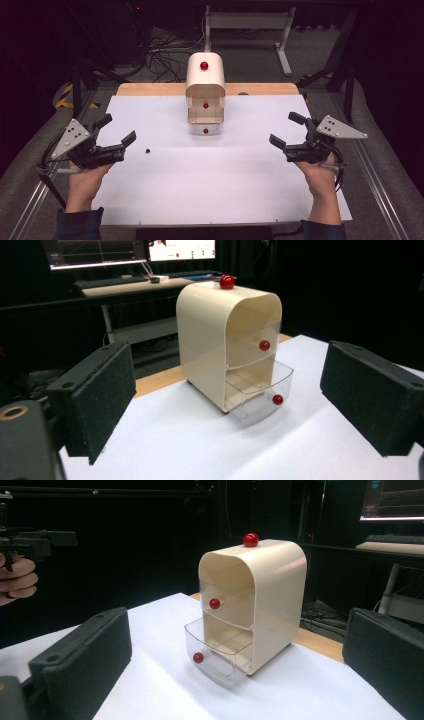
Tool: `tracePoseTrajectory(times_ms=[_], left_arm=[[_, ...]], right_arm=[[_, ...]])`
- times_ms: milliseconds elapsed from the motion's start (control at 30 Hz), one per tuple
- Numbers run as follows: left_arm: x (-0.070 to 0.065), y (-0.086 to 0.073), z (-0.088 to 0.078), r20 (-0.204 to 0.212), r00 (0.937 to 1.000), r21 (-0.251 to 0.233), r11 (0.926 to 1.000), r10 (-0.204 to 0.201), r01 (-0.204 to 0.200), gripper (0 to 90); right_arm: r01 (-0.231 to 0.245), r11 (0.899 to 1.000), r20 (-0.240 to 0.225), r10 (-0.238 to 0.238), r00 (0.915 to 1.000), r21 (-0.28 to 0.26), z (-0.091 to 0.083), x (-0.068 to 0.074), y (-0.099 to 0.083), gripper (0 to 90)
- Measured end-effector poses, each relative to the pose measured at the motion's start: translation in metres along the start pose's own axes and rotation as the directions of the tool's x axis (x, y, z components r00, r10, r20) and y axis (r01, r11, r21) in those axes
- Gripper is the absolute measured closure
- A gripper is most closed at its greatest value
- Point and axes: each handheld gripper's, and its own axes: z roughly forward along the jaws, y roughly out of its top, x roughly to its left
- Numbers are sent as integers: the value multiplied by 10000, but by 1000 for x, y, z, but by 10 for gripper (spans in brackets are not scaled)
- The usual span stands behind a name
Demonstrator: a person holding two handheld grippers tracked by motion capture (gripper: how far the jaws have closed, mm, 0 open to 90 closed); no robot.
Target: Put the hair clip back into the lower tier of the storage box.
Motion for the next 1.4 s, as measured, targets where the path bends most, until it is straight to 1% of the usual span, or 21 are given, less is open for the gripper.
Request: tracePoseTrajectory(times_ms=[167, 367, 400, 567, 800, 967, 1133, 1267, 1400], left_arm=[[1, -4, 4, -97, 9999, 194, 9998, 39, -37, 113], [2, -9, 10, -302, 9993, 590, 9980, 234, -216, 132], [2, -11, 12, -342, 9991, 715, 9971, 269, -244, 137], [2, -14, 16, -396, 9988, 897, 9956, 289, -253, 146], [3, -19, 21, -372, 9989, 1175, 9928, 295, -249, 179], [4, -23, 25, -380, 9987, 1412, 9896, 327, -270, 204], [5, -28, 29, -488, 9982, 1672, 9856, 339, -253, 222], [6, -31, 32, -449, 9984, 1806, 9832, 337, -251, 233], [6, -35, 35, -480, 9982, 1974, 9800, 352, -250, 268]], right_arm=[[10, 10000, -16, -10, 10000, 40, 1, 0, 0, 1], [44, 10000, -31, -43, 10000, 76, 2, 1, -1, 1], [46, 9999, -28, -46, 10000, 112, 3, 1, -1, 1], [12, 9999, -47, -11, 10000, 109, 4, 2, -1, 1], [92, 9998, -53, -91, 9999, 149, 5, 3, -1, 1], [77, 9999, -14, -77, 10000, 93, 4, 3, -1, 1], [86, 9999, 3, -86, 10000, 90, 3, 2, -1, 1], [65, 10000, 8, -65, 10000, 58, 2, 2, 0, 1], [70, 10000, 10, -70, 10000, 47, 2, 2, 0, 1]])
